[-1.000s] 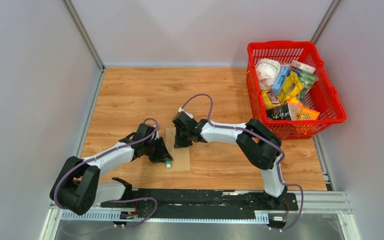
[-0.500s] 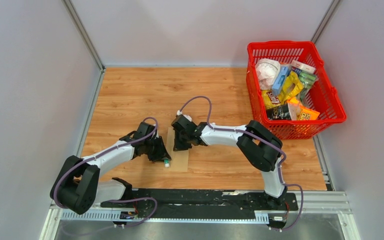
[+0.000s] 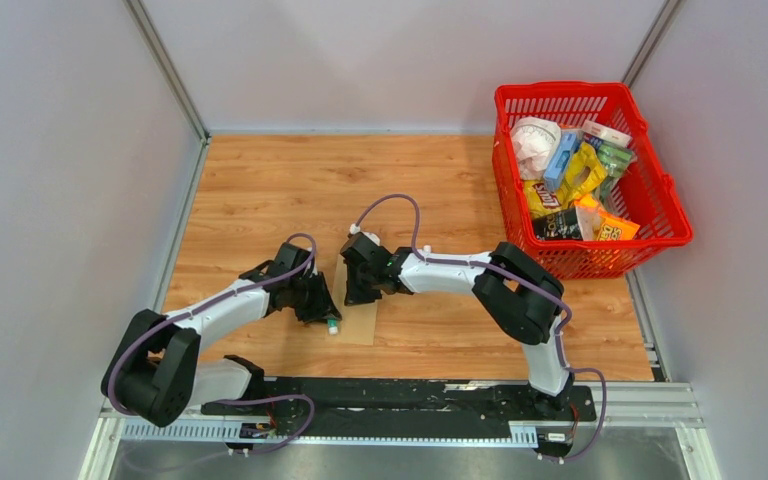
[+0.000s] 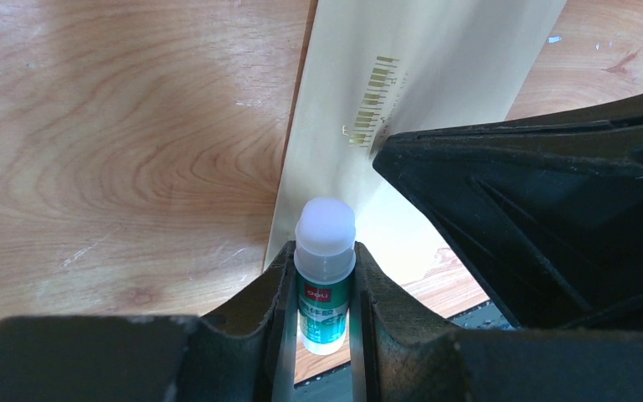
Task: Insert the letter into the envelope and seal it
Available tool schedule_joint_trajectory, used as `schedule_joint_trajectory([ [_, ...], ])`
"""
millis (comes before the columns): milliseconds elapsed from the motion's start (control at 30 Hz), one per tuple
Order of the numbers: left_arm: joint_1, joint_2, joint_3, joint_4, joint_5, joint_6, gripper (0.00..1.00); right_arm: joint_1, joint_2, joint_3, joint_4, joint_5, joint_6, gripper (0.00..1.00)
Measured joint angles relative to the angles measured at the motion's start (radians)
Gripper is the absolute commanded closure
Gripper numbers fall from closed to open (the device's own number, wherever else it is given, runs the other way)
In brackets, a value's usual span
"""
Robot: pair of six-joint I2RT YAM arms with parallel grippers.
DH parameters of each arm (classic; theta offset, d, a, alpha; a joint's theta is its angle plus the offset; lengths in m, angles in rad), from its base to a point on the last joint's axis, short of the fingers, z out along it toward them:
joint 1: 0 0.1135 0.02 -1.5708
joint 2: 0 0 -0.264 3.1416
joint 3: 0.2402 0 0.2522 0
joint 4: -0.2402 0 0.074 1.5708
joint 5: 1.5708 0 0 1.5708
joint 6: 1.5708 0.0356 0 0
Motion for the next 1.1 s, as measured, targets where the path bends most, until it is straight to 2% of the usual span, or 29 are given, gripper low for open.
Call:
schedule_joint_trajectory([
  [333, 0.010, 0.010, 0.008, -0.010, 0.003, 0.012, 1.00, -0.005, 0.000, 0.000, -0.001, -0.013, -0.010, 1.00],
  [1100, 0.031, 0.016, 0.019, -0.006, -0.011, 0.048, 1.00, -0.098, 0.026, 0.051, -0.073, -0.082, -0.027, 1.00],
])
